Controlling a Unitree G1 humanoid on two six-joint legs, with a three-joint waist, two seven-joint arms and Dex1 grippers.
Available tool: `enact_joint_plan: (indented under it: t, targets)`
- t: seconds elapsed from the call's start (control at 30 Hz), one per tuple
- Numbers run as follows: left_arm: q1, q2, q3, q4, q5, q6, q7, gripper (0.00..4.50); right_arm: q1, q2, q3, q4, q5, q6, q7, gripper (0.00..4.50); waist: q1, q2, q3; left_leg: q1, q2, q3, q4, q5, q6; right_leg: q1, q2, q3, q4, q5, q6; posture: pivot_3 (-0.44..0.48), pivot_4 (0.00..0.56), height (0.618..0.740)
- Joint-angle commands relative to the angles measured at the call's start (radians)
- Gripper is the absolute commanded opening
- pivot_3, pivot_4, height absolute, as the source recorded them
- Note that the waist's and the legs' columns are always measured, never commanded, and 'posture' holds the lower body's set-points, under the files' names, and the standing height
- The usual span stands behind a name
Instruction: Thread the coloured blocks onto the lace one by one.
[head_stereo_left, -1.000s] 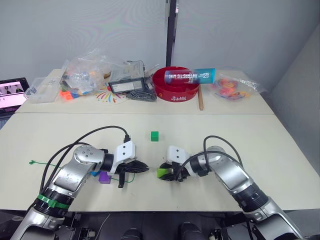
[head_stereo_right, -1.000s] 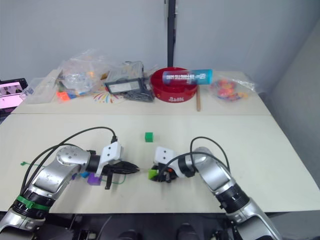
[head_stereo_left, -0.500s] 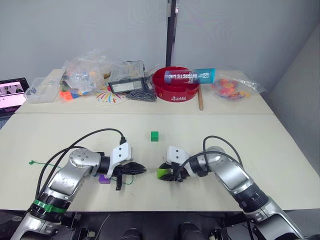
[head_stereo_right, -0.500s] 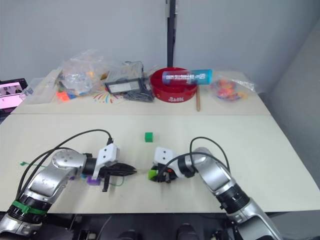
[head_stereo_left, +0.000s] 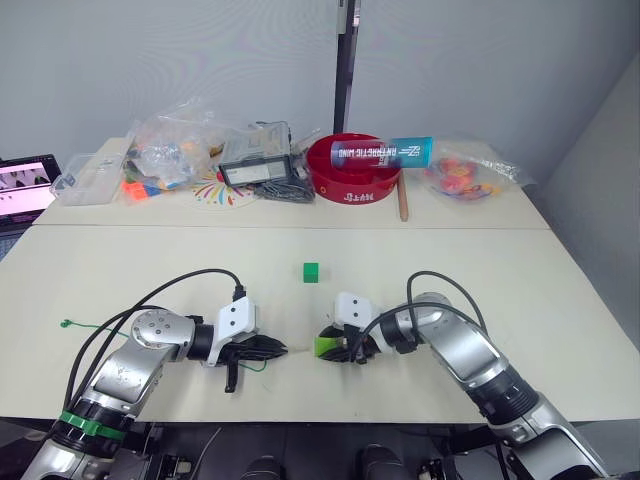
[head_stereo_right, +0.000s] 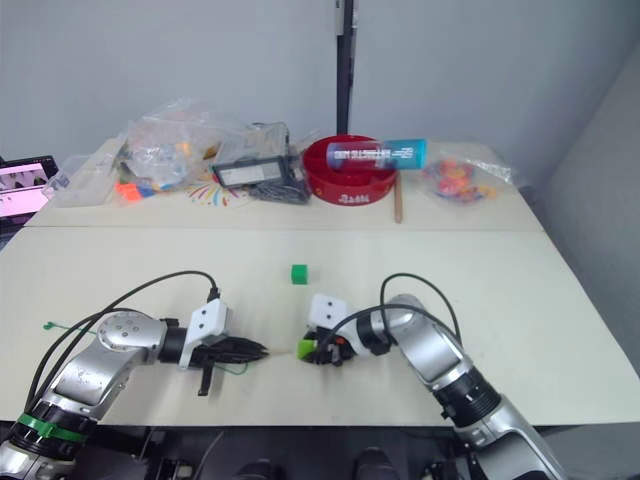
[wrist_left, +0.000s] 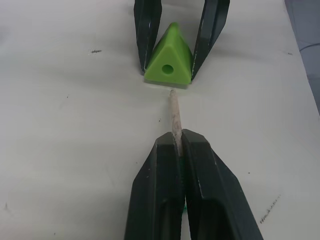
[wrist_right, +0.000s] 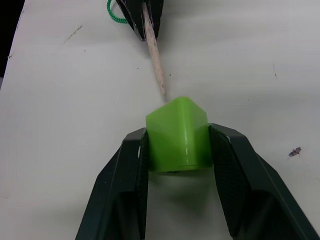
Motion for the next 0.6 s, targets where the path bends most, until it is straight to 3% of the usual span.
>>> enact_joint_plan:
  t: [0.03,0.6]
  targets:
    - [-0.011,-0.008,0.017,-0.020,-0.017,-0.009,0.004,0.00,0.021,-0.011,0.032,-0.008,0.009,0.020,0.011,1.30,0.000,0.000,0.000,0.000,0.000,0.000,0.000,0.000,0.000,0.000,0.000,0.000,0.000,0.000,0.000,0.000,0.150,0.731]
    - [-0.048,-0.027,-0.016,-0.068,-0.020,0.046,-0.007,0.00,0.027,-0.011,0.038,-0.018,0.010,0.037,0.007,1.30,0.002,0.000,0.000,0.000,0.000,0.000,0.000,0.000,0.000,0.000,0.000,0.000,0.000,0.000,0.000,0.000,0.150,0.731]
